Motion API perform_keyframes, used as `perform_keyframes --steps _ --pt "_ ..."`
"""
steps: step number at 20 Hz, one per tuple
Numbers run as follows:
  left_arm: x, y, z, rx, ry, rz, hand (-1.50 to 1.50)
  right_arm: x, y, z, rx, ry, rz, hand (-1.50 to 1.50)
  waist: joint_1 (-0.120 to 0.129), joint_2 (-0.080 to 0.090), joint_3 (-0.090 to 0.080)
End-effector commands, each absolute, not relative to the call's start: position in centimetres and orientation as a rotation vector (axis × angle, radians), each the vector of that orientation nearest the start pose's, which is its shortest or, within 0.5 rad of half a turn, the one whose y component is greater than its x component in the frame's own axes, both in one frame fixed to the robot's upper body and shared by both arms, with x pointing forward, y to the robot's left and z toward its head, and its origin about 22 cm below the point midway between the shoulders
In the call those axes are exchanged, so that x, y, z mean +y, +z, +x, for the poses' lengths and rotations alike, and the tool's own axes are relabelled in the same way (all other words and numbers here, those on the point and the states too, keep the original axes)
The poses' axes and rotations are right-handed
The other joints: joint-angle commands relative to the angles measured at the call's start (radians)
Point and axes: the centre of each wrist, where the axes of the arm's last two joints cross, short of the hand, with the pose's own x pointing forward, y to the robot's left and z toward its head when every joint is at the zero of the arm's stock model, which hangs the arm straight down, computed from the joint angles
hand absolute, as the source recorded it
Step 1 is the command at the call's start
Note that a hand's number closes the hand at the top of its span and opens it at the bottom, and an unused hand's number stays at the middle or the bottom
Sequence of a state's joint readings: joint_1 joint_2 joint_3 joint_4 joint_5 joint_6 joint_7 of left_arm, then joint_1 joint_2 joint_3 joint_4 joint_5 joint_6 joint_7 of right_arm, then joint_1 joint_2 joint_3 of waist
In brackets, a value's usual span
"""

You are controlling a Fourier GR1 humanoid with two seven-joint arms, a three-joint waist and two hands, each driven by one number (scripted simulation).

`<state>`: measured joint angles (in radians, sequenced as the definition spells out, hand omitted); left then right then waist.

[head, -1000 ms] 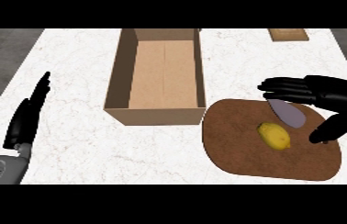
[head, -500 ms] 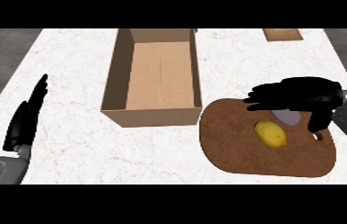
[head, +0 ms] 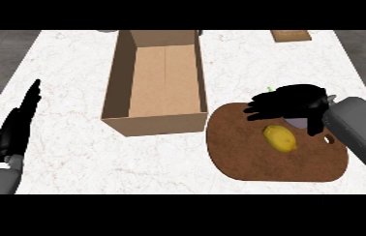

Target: Pick the lemon from the cutting board and place it in the cardboard box

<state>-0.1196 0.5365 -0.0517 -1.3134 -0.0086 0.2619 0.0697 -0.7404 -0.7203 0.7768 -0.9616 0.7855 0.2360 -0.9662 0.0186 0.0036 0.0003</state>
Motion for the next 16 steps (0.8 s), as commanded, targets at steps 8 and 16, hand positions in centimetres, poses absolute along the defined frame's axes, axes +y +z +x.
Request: perform_keyframes --steps 8,16 --pt "35.3 0.5 26.2 -1.368 -0.210 0.646 0.00 -28.6 8.4 37.5 1.738 -3.053 -0.304 -1.50 -0.018 -0.004 -0.001" --pt "36.2 1.3 26.4 -1.357 -0.199 0.655 0.00 -27.9 7.1 35.7 1.776 -2.974 -0.479 -1.50 -0.018 -0.004 -0.001"
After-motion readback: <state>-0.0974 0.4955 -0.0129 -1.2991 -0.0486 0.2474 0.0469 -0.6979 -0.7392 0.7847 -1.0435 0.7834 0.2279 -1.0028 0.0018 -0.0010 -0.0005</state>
